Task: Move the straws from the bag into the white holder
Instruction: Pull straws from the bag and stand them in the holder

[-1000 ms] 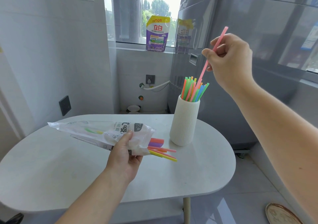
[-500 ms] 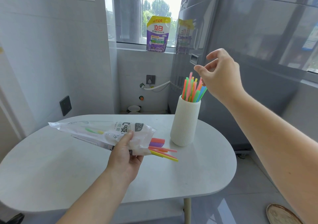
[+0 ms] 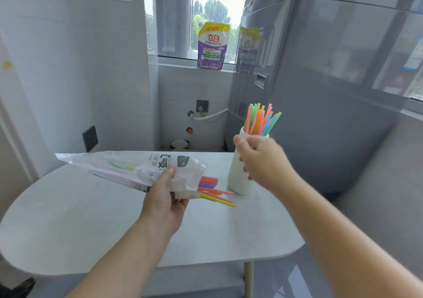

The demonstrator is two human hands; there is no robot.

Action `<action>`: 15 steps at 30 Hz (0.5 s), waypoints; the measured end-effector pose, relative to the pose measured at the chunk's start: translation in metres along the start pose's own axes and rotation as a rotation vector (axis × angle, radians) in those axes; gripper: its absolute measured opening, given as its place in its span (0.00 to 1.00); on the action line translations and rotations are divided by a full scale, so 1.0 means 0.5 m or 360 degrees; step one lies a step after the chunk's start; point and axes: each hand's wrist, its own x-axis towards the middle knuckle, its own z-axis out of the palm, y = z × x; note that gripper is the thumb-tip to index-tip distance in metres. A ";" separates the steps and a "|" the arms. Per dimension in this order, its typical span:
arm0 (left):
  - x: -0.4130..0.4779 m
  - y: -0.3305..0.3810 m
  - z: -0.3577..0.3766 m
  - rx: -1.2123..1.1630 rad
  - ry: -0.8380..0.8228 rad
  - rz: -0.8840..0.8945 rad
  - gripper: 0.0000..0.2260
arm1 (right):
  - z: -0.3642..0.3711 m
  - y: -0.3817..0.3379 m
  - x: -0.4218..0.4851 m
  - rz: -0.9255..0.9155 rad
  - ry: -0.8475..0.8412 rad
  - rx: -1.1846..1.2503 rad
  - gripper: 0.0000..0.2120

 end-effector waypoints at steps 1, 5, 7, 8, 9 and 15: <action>0.000 0.004 0.003 0.0007 -0.0012 0.0033 0.21 | 0.020 0.008 -0.017 0.0133 -0.0144 0.0041 0.23; -0.004 0.013 0.006 0.0067 -0.0043 0.0151 0.20 | 0.081 0.030 -0.076 0.0438 -0.0596 0.0496 0.18; -0.006 0.013 0.009 0.0110 -0.0062 0.0166 0.18 | 0.098 0.039 -0.085 0.0379 -0.0555 0.0688 0.12; -0.007 0.012 0.010 0.0134 -0.0072 0.0164 0.17 | 0.103 0.041 -0.087 0.0339 -0.0502 0.0729 0.10; -0.008 0.010 0.011 0.0151 -0.0075 0.0156 0.15 | 0.104 0.040 -0.088 0.0300 -0.0459 0.0737 0.09; -0.010 0.003 0.012 0.0150 -0.0035 0.0101 0.17 | 0.098 0.054 -0.088 0.0219 -0.0230 0.0691 0.02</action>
